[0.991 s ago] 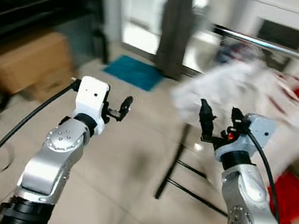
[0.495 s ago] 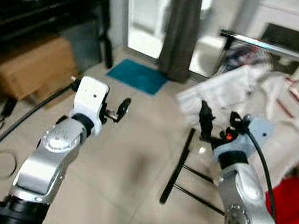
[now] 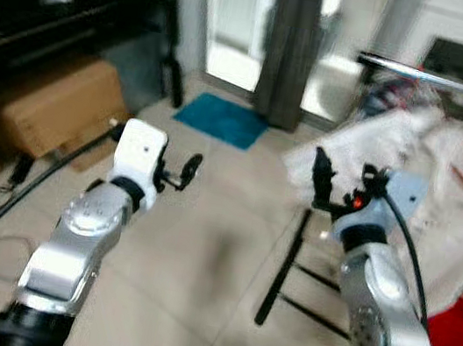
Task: Hang hanger
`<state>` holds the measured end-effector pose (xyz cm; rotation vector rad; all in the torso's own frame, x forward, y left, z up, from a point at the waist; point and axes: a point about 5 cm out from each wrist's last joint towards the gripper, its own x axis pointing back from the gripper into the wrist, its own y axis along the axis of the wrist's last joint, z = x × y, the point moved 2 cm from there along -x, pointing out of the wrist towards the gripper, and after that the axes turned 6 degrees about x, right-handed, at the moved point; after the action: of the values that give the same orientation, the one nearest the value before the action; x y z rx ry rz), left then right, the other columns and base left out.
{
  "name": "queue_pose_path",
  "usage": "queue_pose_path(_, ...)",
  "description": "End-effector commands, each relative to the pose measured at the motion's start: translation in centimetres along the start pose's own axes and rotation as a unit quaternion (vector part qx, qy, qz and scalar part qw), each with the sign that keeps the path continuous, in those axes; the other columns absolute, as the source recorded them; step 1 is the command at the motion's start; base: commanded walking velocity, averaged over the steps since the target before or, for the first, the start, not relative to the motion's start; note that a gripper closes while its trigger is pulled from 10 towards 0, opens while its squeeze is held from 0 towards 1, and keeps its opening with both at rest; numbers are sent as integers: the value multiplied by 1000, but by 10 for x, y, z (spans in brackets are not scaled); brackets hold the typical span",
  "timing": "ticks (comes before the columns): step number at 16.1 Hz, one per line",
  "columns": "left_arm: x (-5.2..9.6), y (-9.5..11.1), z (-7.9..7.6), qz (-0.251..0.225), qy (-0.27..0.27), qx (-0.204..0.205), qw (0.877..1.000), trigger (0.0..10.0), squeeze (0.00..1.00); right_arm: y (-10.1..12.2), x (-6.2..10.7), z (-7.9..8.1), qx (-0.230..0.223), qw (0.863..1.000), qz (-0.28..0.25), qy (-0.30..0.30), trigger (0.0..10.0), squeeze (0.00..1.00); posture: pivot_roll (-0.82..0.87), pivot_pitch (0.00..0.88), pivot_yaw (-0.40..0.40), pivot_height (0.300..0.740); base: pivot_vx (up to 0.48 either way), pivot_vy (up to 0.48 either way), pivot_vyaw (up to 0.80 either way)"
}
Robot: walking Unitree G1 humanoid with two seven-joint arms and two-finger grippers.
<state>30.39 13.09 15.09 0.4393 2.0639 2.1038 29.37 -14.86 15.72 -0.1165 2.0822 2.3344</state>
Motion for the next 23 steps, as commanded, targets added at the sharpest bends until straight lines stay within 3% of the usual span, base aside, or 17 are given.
queue_pose_path(1, 0, 3, 0, -2, -6, -4, 1000, 10000, 1000, 3, -2, 0, -1, 1000, -6, -1, 10000, 0, -63, 0, 53, 740, 247, 0, 0)
queue_pose_path(3, -1, 2, -1, -1, -9, -5, 1000, 10000, 1000, 4, -4, 0, -6, 1000, -6, 2, 10000, 0, -63, 0, 54, 740, 247, 0, 0)
queue_pose_path(10, -3, 2, -4, 2, -25, -11, 1000, 10000, 1000, 3, -3, -3, -2, 1000, -5, -7, 10000, 0, -74, 0, 72, 740, 247, 0, -784)
queue_pose_path(23, -2, 0, -1, 4, -27, -3, 1000, 10000, 1000, 5, -1, -5, -2, 1000, -23, -9, 10000, 0, -71, 0, 76, 740, 245, 0, 0)
